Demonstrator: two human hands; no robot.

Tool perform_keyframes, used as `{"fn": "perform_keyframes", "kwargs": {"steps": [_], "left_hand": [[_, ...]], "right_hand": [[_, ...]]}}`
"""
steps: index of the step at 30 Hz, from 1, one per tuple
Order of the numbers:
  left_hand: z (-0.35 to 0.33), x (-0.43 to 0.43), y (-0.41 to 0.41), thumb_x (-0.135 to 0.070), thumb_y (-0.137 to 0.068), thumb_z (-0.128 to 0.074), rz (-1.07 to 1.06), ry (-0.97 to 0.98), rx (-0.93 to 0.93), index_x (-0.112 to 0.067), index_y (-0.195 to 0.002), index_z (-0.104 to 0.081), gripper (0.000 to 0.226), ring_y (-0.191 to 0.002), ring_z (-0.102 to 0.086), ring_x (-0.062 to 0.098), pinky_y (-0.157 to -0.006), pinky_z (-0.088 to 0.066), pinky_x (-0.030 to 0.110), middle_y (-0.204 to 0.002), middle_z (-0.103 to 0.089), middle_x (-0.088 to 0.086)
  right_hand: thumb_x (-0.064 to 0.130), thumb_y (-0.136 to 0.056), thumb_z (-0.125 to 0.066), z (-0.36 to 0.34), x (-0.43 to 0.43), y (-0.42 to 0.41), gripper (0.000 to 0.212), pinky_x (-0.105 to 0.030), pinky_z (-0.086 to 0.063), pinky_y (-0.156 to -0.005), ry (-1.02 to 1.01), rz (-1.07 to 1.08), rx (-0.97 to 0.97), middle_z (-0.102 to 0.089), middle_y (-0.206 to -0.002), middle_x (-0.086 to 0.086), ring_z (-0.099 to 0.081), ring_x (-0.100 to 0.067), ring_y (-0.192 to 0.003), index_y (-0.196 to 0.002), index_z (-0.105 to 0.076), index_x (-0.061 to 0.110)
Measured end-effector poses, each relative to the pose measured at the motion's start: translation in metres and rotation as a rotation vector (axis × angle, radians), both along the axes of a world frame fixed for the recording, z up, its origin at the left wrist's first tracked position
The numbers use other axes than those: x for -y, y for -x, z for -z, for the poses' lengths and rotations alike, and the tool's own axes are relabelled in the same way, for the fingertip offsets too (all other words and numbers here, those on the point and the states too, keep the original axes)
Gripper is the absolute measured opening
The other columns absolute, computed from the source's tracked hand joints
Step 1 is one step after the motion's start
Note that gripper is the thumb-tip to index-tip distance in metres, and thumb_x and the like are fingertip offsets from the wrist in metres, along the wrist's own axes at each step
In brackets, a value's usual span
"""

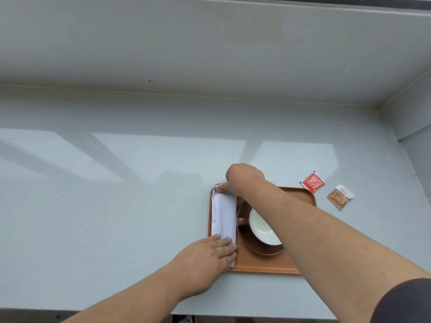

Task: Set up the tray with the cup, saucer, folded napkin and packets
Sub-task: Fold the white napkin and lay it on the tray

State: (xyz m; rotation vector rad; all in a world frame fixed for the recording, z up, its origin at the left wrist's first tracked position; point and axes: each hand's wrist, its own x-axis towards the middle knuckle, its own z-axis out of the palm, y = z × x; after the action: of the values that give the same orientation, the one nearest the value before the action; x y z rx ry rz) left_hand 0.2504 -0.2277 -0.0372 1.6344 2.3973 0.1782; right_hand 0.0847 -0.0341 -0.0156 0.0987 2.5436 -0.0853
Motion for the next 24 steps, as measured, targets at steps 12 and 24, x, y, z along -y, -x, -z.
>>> {"fn": "perform_keyframes", "kwargs": {"steps": [12, 24], "left_hand": [[0.003, 0.016, -0.005, -0.032, -0.104, -0.033, 0.004, 0.033, 0.121, -0.015, -0.157, -0.037, 0.056, -0.153, -0.025, 0.018, -0.123, -0.023, 0.039, -0.165, -0.031, 0.004], [-0.005, 0.011, -0.006, -0.031, -0.105, -0.037, -0.101, -0.07, 0.221, -0.018, -0.15, -0.051, 0.049, -0.149, -0.034, 0.013, -0.123, -0.026, 0.034, -0.159, -0.043, -0.002]], "right_hand": [[0.077, -0.079, -0.063, -0.004, 0.001, 0.006, 0.059, -0.029, -0.036, -0.052, -0.009, 0.001, 0.087, -0.06, -0.078, 0.002, -0.053, -0.016, -0.067, -0.073, -0.058, 0.019], [0.073, -0.083, -0.063, -0.005, 0.003, -0.005, 0.054, -0.028, -0.032, -0.049, 0.016, 0.023, 0.024, -0.06, -0.075, 0.004, -0.053, -0.014, -0.064, -0.073, -0.06, 0.02]]}}
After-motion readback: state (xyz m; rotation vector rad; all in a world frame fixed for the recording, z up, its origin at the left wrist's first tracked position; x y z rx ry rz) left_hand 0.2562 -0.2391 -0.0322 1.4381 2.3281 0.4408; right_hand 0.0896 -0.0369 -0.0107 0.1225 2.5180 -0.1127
